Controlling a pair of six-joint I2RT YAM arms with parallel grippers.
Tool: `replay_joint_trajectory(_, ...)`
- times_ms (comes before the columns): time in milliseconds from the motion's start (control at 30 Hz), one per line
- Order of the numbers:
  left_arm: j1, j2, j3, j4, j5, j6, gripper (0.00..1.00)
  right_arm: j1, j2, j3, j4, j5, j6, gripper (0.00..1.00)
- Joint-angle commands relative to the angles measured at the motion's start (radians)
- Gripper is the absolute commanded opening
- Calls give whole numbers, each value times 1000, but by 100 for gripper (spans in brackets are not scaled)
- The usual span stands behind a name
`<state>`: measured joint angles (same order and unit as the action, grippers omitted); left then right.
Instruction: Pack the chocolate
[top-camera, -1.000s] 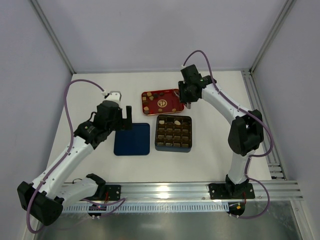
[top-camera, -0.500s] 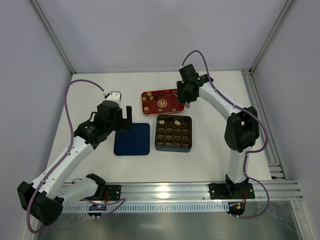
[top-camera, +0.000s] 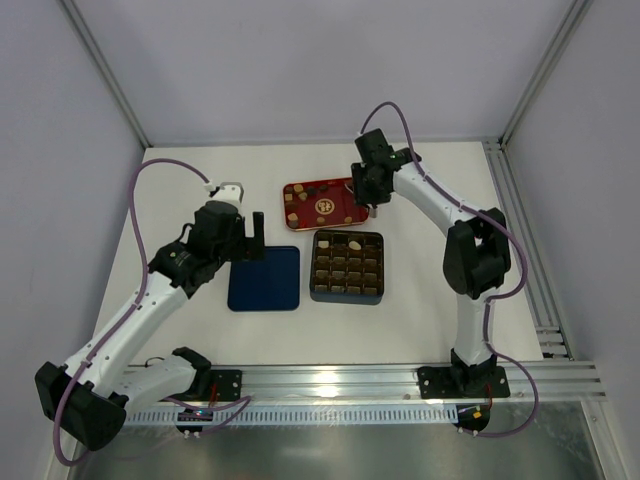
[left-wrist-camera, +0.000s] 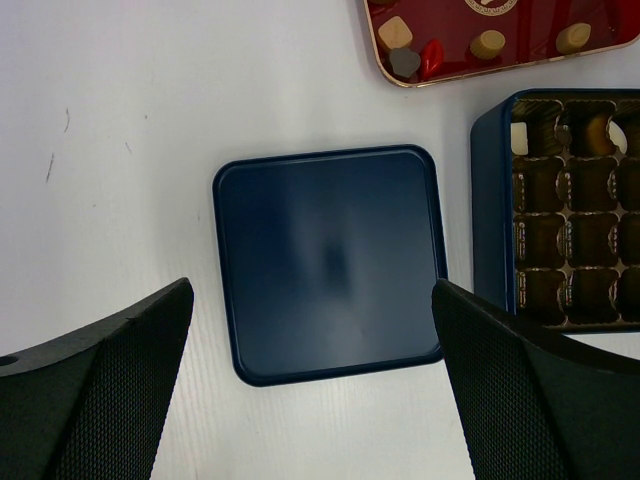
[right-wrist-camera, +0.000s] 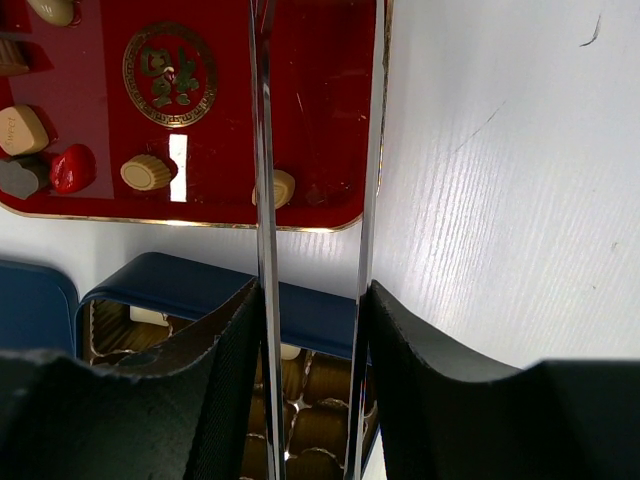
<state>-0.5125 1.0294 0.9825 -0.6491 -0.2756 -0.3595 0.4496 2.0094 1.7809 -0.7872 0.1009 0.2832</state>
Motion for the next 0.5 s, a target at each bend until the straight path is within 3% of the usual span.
replay_joint_trajectory(0, -3, 1, 12, 2, 7, 2, 100, -2, -1, 52, 17, 6, -1, 47)
replay_joint_trajectory(267, -3, -2, 10, 3, 7, 2, 100, -3, 8, 57, 19, 14, 1, 46)
replay_joint_trajectory(467, -3, 0, 12, 3, 7, 2, 100, -3, 9, 57, 22, 17, -3, 37)
